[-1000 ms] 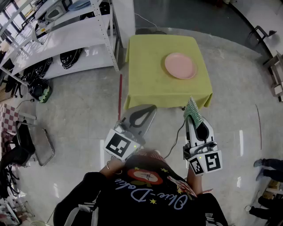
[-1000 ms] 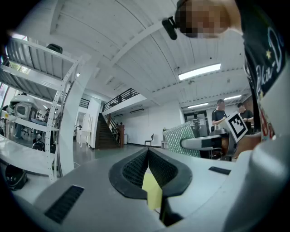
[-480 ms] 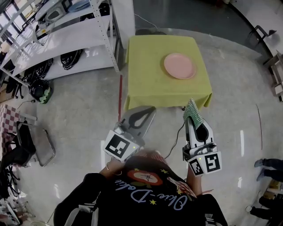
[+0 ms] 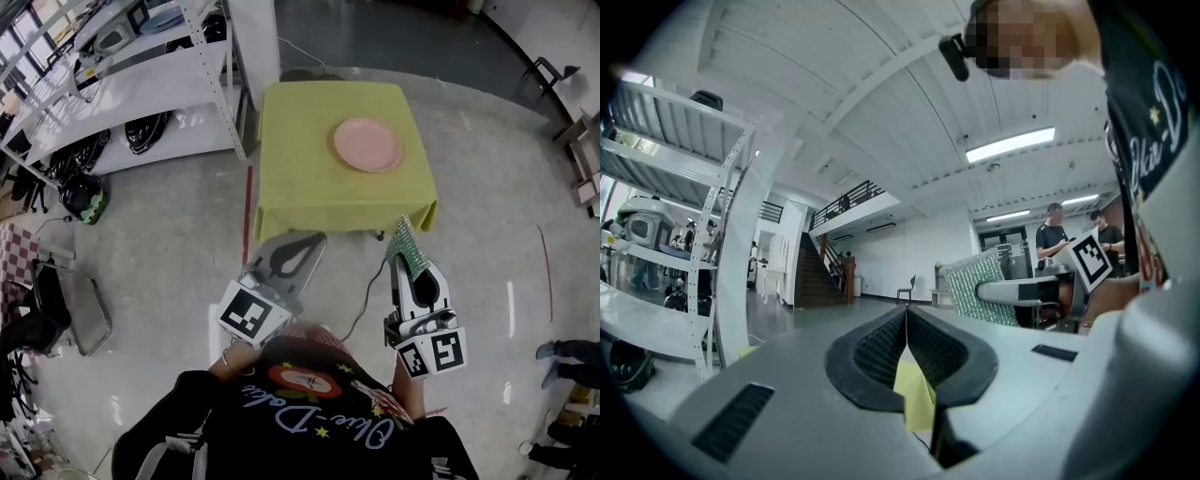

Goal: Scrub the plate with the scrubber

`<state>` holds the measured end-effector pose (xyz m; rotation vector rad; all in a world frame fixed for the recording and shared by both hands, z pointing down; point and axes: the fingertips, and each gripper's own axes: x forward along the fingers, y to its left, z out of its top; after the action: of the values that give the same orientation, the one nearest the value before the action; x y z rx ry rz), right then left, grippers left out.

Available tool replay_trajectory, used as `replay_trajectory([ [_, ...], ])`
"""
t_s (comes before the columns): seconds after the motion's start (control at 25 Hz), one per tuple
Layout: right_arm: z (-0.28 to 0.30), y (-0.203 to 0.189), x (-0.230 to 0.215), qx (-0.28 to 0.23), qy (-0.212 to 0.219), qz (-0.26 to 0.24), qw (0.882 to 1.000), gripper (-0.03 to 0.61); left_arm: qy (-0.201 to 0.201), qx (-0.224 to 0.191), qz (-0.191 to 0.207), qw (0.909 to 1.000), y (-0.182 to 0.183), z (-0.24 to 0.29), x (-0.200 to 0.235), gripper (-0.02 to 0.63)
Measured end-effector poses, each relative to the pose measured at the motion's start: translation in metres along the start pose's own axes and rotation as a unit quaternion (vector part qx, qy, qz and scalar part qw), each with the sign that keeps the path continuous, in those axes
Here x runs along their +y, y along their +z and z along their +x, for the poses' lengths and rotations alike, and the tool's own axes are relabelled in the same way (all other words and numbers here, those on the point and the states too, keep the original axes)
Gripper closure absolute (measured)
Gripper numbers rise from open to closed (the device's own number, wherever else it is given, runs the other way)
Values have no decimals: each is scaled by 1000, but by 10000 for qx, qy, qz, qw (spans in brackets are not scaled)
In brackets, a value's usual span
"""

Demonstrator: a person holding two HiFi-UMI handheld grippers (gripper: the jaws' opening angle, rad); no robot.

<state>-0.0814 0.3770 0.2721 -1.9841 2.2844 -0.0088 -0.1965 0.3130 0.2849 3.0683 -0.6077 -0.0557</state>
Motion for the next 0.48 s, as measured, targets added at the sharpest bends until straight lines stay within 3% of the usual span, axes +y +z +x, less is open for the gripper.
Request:
replay_trajectory([
  [0.48, -32, -1, -34, -59, 24, 94, 9999, 515, 127, 119, 81, 9998, -3, 15, -34, 611],
])
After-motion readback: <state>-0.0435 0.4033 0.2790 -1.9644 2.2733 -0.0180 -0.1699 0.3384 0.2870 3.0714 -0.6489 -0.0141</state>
